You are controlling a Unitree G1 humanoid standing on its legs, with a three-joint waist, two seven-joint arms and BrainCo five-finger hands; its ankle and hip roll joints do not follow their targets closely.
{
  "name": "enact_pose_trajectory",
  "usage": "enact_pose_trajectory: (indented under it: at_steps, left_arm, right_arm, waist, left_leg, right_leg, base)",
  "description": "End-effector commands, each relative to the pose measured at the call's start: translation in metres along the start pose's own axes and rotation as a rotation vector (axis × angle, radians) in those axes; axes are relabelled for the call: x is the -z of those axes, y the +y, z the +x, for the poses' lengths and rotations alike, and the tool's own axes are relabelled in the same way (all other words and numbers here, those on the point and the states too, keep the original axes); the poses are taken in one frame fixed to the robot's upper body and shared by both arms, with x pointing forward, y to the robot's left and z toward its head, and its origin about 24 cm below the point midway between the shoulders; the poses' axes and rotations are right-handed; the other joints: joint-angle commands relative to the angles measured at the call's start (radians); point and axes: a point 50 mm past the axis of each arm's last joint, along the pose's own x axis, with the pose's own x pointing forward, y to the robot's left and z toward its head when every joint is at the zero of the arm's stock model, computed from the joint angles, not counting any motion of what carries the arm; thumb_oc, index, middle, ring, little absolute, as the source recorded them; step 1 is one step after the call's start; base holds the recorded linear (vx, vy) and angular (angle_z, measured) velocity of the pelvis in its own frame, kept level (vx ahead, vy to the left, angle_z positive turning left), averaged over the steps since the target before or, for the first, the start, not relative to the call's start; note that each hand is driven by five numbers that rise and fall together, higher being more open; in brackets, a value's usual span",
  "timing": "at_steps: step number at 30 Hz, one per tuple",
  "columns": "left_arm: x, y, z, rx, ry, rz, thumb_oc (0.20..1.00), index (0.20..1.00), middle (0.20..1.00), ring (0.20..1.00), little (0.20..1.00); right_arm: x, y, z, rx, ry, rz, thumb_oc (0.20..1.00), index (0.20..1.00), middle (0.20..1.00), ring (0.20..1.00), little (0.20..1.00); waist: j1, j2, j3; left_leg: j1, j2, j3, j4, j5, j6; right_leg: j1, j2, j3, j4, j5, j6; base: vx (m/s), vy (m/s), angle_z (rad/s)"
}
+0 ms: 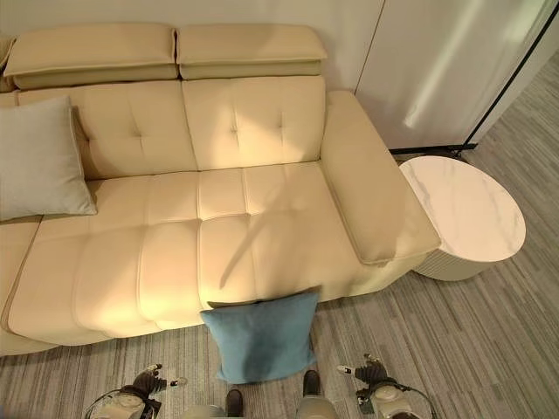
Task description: Pick up all the scattered cushions and arrange them neatly on the sofa.
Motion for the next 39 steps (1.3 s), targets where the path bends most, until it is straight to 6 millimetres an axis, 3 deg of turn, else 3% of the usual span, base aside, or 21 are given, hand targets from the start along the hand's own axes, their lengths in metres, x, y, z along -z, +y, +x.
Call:
enact_pose_trajectory:
  at_steps: [1,8,10,11,12,14,16,18,19,20,21,22,26,27,28,32,35,37,39]
  left_arm:
    - [-0.016,0.007,0.003,-0.034,-0.037,-0.043,1.000,1.000,1.000,1.000,1.000]
    - [-0.037,0.007,0.004,-0.051,-0.111,-0.084,1.000,1.000,1.000,1.000,1.000]
    - [-0.061,0.012,0.005,-0.094,-0.182,-0.139,1.000,1.000,1.000,1.000,1.000]
    - [-0.061,0.012,0.005,-0.094,-0.182,-0.139,1.000,1.000,1.000,1.000,1.000]
    - [-0.086,0.019,0.004,-0.131,-0.258,-0.193,1.000,1.000,1.000,1.000,1.000]
    - [-0.110,0.027,0.001,-0.175,-0.335,-0.244,1.000,1.000,1.000,1.000,1.000]
    - [-0.134,0.032,-0.004,-0.202,-0.414,-0.333,1.000,1.000,1.000,1.000,1.000]
    - [-0.170,0.039,-0.015,-0.222,-0.536,-0.425,1.000,1.000,1.000,1.000,1.000]
    - [-0.185,0.042,-0.020,-0.231,-0.582,-0.444,1.000,1.000,1.000,1.000,1.000]
    - [-0.185,0.042,-0.020,-0.231,-0.582,-0.444,1.000,1.000,1.000,1.000,1.000]
    - [-0.195,0.043,-0.024,-0.231,-0.611,-0.455,1.000,1.000,1.000,1.000,1.000]
    - [-0.218,0.047,-0.033,-0.235,-0.686,-0.454,1.000,1.000,1.000,1.000,1.000]
    - [-0.254,0.054,-0.050,-0.241,-0.792,-0.482,1.000,1.000,1.000,1.000,1.000]
    - [-0.273,0.060,-0.061,-0.252,-0.845,-0.498,1.000,1.000,1.000,1.000,1.000]
    - [-0.273,0.060,-0.061,-0.252,-0.846,-0.499,1.000,1.000,1.000,1.000,1.000]
    - [-0.318,0.071,-0.091,-0.270,-0.974,-0.527,1.000,1.000,1.000,1.000,1.000]
    - [-0.346,0.087,-0.115,-0.319,-1.053,-0.523,1.000,1.000,1.000,1.000,1.000]
    - [-0.346,0.087,-0.116,-0.319,-1.055,-0.523,1.000,1.000,1.000,1.000,1.000]
    - [-0.357,0.099,-0.127,-0.353,-1.081,-0.543,1.000,1.000,1.000,1.000,1.000]
  right_arm:
    - [-0.002,-0.018,0.001,0.060,-0.019,-0.010,1.000,1.000,1.000,1.000,1.000]
    - [-0.001,-0.024,0.001,0.086,-0.021,0.015,1.000,1.000,1.000,1.000,1.000]
    - [-0.016,-0.027,0.003,0.112,-0.067,0.036,1.000,1.000,1.000,1.000,1.000]
    - [-0.016,-0.027,0.003,0.112,-0.067,0.036,1.000,1.000,1.000,1.000,1.000]
    - [-0.035,-0.029,0.005,0.132,-0.124,0.068,1.000,1.000,1.000,1.000,1.000]
    - [-0.056,-0.033,0.005,0.156,-0.188,0.105,1.000,1.000,1.000,1.000,1.000]
    - [-0.075,-0.036,0.004,0.183,-0.255,0.145,1.000,1.000,1.000,1.000,1.000]
    - [-0.123,-0.047,-0.004,0.227,-0.423,0.222,1.000,1.000,1.000,1.000,1.000]
    - [-0.147,-0.050,-0.010,0.240,-0.511,0.241,1.000,1.000,1.000,1.000,1.000]
    - [-0.147,-0.050,-0.010,0.240,-0.511,0.241,1.000,1.000,1.000,1.000,1.000]
    - [-0.159,-0.054,-0.014,0.254,-0.551,0.264,1.000,1.000,1.000,1.000,1.000]
    - [-0.185,-0.061,-0.023,0.279,-0.638,0.266,1.000,1.000,1.000,1.000,1.000]
    - [-0.231,-0.075,-0.044,0.319,-0.794,0.295,1.000,1.000,1.000,1.000,1.000]
    - [-0.254,-0.085,-0.055,0.351,-0.862,0.295,1.000,1.000,1.000,1.000,1.000]
    - [-0.254,-0.085,-0.056,0.351,-0.862,0.295,1.000,1.000,1.000,1.000,1.000]
    - [-0.310,-0.100,-0.090,0.392,-1.025,0.286,1.000,1.000,1.000,1.000,1.000]
    - [-0.338,-0.107,-0.114,0.410,-1.123,0.264,1.000,1.000,1.000,1.000,1.000]
    - [-0.339,-0.107,-0.115,0.410,-1.125,0.264,1.000,1.000,1.000,1.000,1.000]
    - [-0.356,-0.112,-0.132,0.425,-1.189,0.252,1.000,1.000,1.000,1.000,1.000]
  waist:
    - [-0.008,0.006,-0.027]
    - [-0.014,0.018,-0.003]
    - [-0.014,0.020,0.054]
    - [-0.014,0.020,0.053]
    - [-0.015,0.020,0.113]
    - [-0.019,0.019,0.149]
    - [-0.022,0.023,0.152]
    - [-0.025,0.031,0.169]
    - [-0.027,0.038,0.174]
    - [-0.027,0.038,0.172]
    - [-0.030,0.042,0.177]
    - [-0.036,0.049,0.184]
    - [-0.047,0.062,0.190]
    - [-0.051,0.066,0.192]
    - [-0.051,0.066,0.190]
    - [-0.055,0.065,0.206]
    - [-0.065,0.059,0.216]
    - [-0.065,0.059,0.215]
    - [-0.066,0.056,0.215]
  left_leg:
    - [-0.118,-0.004,-0.106,0.022,0.054,-0.083]
    - [-0.126,0.019,-0.119,-0.031,0.090,-0.097]
    - [-0.185,0.014,-0.122,0.013,0.088,-0.097]
    - [-0.188,0.014,-0.122,0.015,0.088,-0.097]
    - [-0.274,0.004,-0.122,0.100,0.081,-0.093]
    - [-0.398,-0.006,-0.122,0.203,0.074,-0.087]
    - [-0.544,-0.014,-0.129,0.295,0.069,-0.083]
    - [-0.726,-0.016,-0.132,0.388,0.072,-0.085]
    - [-0.789,-0.013,-0.136,0.426,0.047,-0.093]
    - [-0.792,-0.013,-0.136,0.428,0.047,-0.093]
    - [-0.835,-0.013,-0.135,0.449,0.047,-0.095]
    - [-0.919,-0.011,-0.142,0.486,0.052,-0.104]
    - [-1.062,-0.006,-0.151,0.543,0.057,-0.117]
    - [-1.134,-0.008,-0.152,0.575,0.060,-0.122]
    - [-1.139,-0.008,-0.152,0.577,0.059,-0.122]
    - [-1.288,-0.008,-0.149,0.641,0.056,-0.120]
    - [-1.379,-0.010,-0.145,0.684,0.043,-0.119]
    - [-1.382,-0.010,-0.145,0.686,0.042,-0.119]
    - [-1.432,-0.014,-0.146,0.712,0.032,-0.115]
  right_leg:
    - [-0.040,0.024,-0.011,0.122,-0.098,0.048]
    - [-0.046,0.036,-0.046,0.096,-0.094,0.042]
    - [-0.113,0.034,-0.045,0.152,-0.096,0.038]
    - [-0.116,0.034,-0.044,0.153,-0.097,0.038]
    - [-0.220,0.032,-0.039,0.255,-0.099,0.030]
    - [-0.349,0.022,-0.038,0.353,-0.101,0.019]
    - [-0.482,0.007,-0.036,0.441,-0.113,0.008]
    - [-0.668,-0.015,-0.021,0.557,-0.123,0.001]
    - [-0.731,-0.023,-0.010,0.613,-0.158,0.002]
    - [-0.733,-0.024,-0.009,0.614,-0.158,0.002]
    - [-0.782,-0.029,-0.001,0.648,-0.163,0.001]
    - [-0.862,-0.043,0.011,0.699,-0.168,-0.001]
    - [-1.014,-0.059,0.034,0.785,-0.178,-0.002]
    - [-1.089,-0.058,0.042,0.826,-0.182,-0.002]
    - [-1.094,-0.058,0.043,0.828,-0.183,-0.002]
    - [-1.252,-0.050,0.070,0.902,-0.189,0.000]
    - [-1.336,-0.048,0.081,0.932,-0.196,0.006]
    - [-1.340,-0.048,0.082,0.934,-0.197,0.006]
    - [-1.396,-0.042,0.090,0.961,-0.206,0.007]
  base:
    - [-0.07,-0.119,0.21]
    - [-0.08,-0.063,0.12]
    - [-0.23,-0.022,0.02]
    - [-0.41,-0.009,0.10]
    - [-0.34,0.001,0.13]
    - [-0.39,0.010,0.07]
    - [-0.26,0.034,0.08]
    - [-0.22,0.057,0.12]
    - [-0.10,0.025,0.14]
    - [-0.03,0.008,0.40]
    - [-0.10,0.015,0.37]
    - [-0.13,0.020,0.11]
    - [-0.07,-0.016,-0.06]
    - [-0.03,-0.006,0.20]
    - [-0.02,-0.013,-0.11]
    - [0.02,-0.001,-0.16]
    - [0.07,-0.008,-0.06]
    - [0.05,0.001,0.02]
    - [0.08,0.009,0.04]
